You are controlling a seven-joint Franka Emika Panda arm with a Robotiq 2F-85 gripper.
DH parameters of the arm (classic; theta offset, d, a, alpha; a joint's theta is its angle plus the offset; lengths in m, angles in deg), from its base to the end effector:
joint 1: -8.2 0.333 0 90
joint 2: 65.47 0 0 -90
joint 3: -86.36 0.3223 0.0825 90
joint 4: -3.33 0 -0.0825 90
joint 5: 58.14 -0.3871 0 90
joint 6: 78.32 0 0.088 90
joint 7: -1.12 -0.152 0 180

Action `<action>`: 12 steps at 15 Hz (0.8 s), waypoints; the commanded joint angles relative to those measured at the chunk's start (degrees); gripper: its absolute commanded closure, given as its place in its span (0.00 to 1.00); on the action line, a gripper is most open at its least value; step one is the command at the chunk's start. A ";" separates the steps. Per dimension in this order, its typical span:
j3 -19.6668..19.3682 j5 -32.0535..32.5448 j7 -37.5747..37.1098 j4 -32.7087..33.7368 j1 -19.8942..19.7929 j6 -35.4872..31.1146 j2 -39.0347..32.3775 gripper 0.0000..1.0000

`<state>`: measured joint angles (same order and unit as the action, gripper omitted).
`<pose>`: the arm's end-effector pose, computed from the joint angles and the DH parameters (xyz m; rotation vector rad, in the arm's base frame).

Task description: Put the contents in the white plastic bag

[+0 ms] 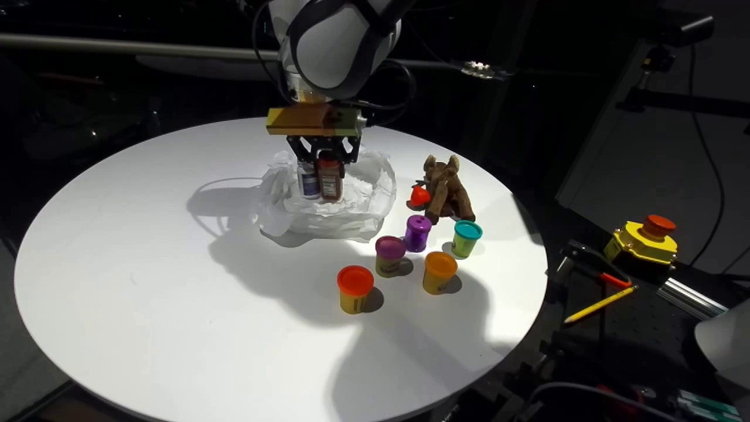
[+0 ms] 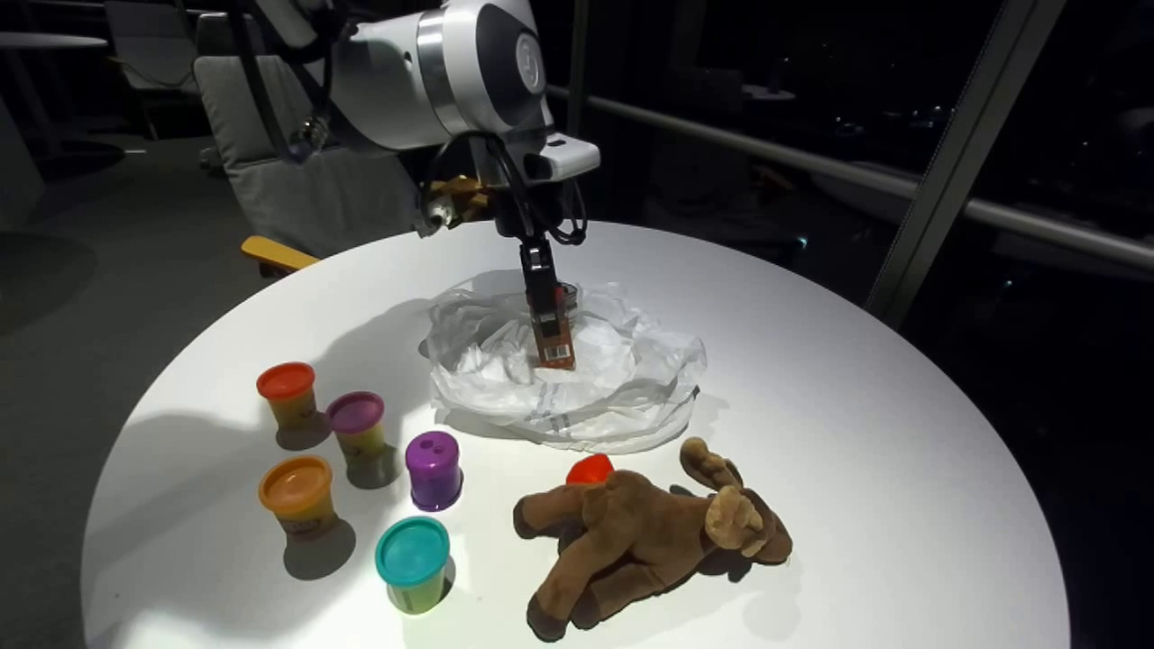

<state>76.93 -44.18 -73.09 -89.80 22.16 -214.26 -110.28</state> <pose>0.6901 0.0528 0.1245 2.5458 -1.3771 0.2259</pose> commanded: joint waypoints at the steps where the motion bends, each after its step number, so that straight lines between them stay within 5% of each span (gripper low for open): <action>1: -1.42 -1.08 -3.46 6.69 0.33 3.41 -2.85 0.74; 5: -0.47 -2.13 -3.37 7.63 -1.22 3.57 -2.99 0.74; 6: 0.04 -2.97 -2.65 7.71 -1.80 3.28 -3.14 0.58; 7: 0.48 -3.74 -2.04 7.36 -2.33 2.62 -3.22 0.24; 12: 0.95 -5.82 -2.28 4.30 -2.98 0.87 -1.50 0.00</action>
<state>76.97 -48.35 -76.12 -84.65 19.94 -212.36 -112.78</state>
